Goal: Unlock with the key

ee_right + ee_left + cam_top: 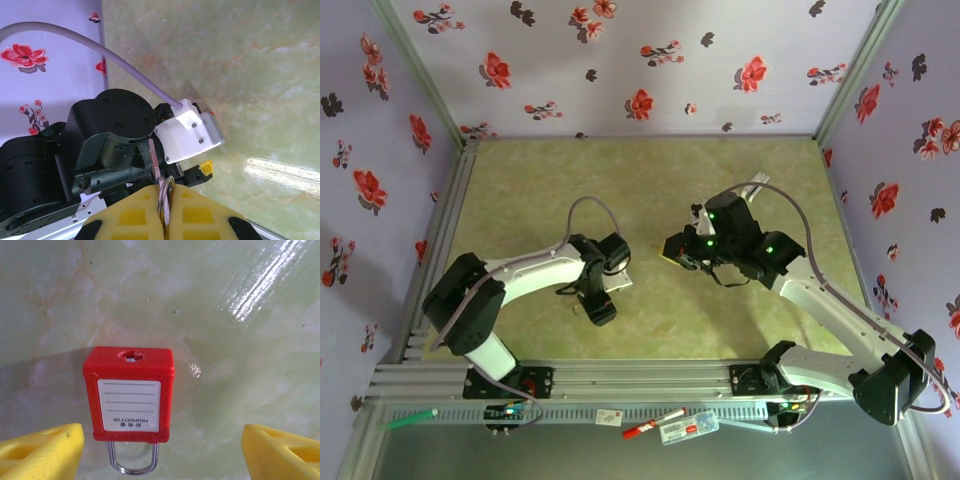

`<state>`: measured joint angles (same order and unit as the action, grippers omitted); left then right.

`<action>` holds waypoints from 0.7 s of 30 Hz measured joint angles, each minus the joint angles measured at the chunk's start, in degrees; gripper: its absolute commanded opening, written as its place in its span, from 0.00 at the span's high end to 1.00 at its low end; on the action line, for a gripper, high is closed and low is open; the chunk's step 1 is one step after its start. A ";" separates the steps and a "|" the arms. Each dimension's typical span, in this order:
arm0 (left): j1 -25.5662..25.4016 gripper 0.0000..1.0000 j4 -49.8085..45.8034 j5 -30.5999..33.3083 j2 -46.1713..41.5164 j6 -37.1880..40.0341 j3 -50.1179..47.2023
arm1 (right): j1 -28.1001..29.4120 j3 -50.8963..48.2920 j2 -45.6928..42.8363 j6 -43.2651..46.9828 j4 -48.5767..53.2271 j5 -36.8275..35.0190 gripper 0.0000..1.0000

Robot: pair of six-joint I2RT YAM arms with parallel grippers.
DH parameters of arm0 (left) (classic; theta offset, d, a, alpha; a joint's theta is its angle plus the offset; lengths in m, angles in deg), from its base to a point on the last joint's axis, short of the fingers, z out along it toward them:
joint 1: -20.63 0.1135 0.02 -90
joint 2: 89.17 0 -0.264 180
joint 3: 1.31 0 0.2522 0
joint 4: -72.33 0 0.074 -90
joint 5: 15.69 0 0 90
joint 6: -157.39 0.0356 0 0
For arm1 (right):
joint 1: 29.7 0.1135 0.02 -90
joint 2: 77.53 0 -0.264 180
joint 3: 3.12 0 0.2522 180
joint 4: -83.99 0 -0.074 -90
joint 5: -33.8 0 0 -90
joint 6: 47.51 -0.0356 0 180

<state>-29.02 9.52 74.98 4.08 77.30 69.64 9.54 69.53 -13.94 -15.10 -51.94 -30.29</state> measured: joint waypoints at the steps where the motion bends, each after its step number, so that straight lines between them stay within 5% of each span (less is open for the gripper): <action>1: 0.07 0.20 0.35 0.07 0.48 0.15 -0.09 | 0.00 0.00 -0.02 -0.02 -0.31 0.00 1.00; 9: 1.66 0.30 3.39 0.55 3.21 0.66 -1.53 | 0.00 0.00 0.00 -0.55 -1.53 -0.02 1.00; 21: 3.10 0.72 4.35 1.05 3.34 1.44 -1.57 | 0.00 0.00 -0.83 -1.18 -2.12 -0.57 1.00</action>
<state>-25.91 13.86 76.03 7.42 78.75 68.06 9.54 69.53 -14.77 -16.28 -54.06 -30.85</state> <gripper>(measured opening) 0.374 0.065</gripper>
